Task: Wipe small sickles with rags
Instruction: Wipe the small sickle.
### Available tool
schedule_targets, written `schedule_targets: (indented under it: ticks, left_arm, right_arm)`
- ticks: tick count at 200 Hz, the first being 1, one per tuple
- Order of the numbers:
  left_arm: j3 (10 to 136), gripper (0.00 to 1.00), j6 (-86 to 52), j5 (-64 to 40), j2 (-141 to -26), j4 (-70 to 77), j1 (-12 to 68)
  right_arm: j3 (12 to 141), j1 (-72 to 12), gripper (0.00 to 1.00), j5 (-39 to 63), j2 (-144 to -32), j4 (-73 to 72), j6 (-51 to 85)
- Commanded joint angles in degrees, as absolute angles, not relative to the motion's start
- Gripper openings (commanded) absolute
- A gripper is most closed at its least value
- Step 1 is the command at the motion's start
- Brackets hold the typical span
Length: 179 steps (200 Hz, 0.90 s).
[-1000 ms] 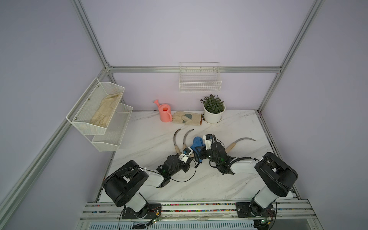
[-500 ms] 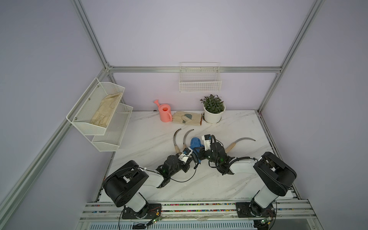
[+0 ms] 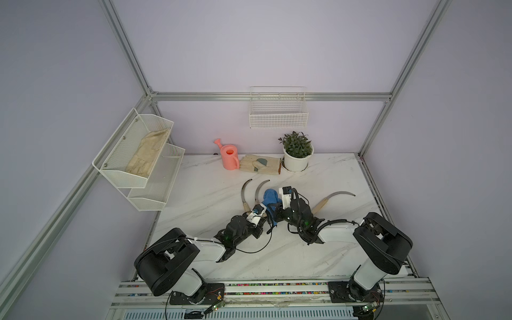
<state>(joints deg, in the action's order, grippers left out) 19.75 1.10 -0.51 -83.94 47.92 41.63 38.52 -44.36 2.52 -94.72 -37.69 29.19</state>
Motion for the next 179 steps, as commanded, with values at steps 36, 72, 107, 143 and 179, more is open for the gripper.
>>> schedule_targets:
  ticks: [36,72,107,143,179]
  left_arm:
    - [17.41,0.00,12.05,-1.11,-81.64,58.98,41.79]
    - [13.06,0.00,18.16,-2.19,-81.84,65.33,41.92]
    - [11.54,0.00,21.31,-0.96,-82.16,66.45,42.01]
    - [11.13,0.00,22.39,0.93,-82.10,67.12,42.01]
    - [10.14,0.00,22.93,1.96,-81.66,68.31,42.01]
  right_arm:
    - [37.95,-46.13,0.00,3.37,-87.46,-32.53,29.25]
    - [37.37,-40.47,0.00,5.75,-85.35,-31.58,31.05]
    - [36.35,-32.37,0.00,11.52,-85.41,-32.10,32.45]
    - [37.68,-32.50,0.00,13.17,-88.85,-33.16,33.11]
    - [39.91,-36.32,0.00,13.90,-92.12,-33.83,32.95]
